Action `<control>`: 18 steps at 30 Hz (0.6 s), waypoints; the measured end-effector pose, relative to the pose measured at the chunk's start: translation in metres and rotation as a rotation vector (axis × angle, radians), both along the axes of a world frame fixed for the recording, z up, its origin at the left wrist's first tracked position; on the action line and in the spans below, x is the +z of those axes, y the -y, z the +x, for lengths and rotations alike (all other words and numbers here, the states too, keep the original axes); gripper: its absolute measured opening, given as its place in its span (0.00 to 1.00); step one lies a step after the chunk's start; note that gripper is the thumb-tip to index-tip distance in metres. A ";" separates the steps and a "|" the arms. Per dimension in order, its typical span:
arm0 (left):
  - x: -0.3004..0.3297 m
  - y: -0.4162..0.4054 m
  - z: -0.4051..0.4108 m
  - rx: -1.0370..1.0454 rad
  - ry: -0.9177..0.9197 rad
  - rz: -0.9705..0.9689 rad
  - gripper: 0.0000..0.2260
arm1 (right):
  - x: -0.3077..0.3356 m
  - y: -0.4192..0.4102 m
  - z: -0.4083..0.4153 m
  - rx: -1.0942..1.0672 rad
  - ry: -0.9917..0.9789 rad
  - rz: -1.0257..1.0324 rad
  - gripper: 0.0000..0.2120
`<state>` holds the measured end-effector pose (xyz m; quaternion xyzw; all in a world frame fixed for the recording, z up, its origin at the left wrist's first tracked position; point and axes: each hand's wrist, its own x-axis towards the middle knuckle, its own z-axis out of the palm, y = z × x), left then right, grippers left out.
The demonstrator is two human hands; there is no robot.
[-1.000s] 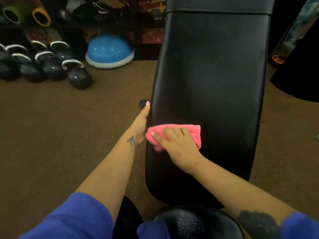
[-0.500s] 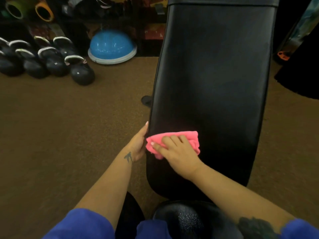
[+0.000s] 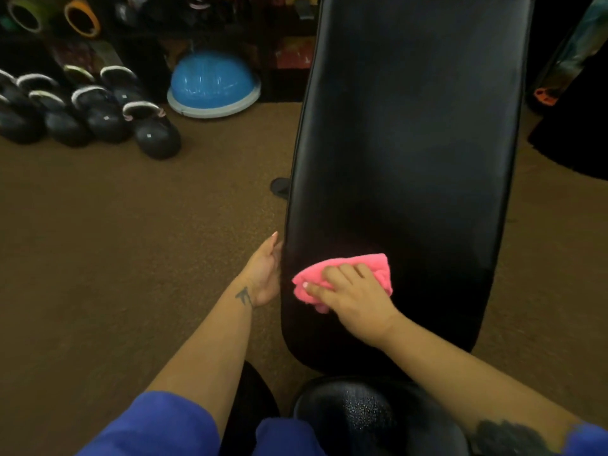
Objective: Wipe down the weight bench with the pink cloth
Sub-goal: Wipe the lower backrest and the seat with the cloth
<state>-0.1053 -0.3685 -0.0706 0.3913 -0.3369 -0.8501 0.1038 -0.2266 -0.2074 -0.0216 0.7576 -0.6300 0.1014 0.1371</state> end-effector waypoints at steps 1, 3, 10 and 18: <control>0.002 -0.001 0.000 -0.018 -0.020 -0.002 0.26 | 0.005 0.000 -0.007 -0.016 -0.002 -0.032 0.19; 0.007 -0.004 0.000 -0.032 -0.035 -0.030 0.24 | 0.016 0.009 -0.012 -0.109 0.021 -0.080 0.20; 0.003 -0.002 0.002 -0.012 0.016 -0.088 0.23 | -0.012 0.014 0.034 -0.008 -0.008 0.064 0.21; 0.011 -0.005 0.001 -0.053 -0.020 -0.105 0.22 | 0.007 0.010 0.003 -0.125 0.059 -0.055 0.20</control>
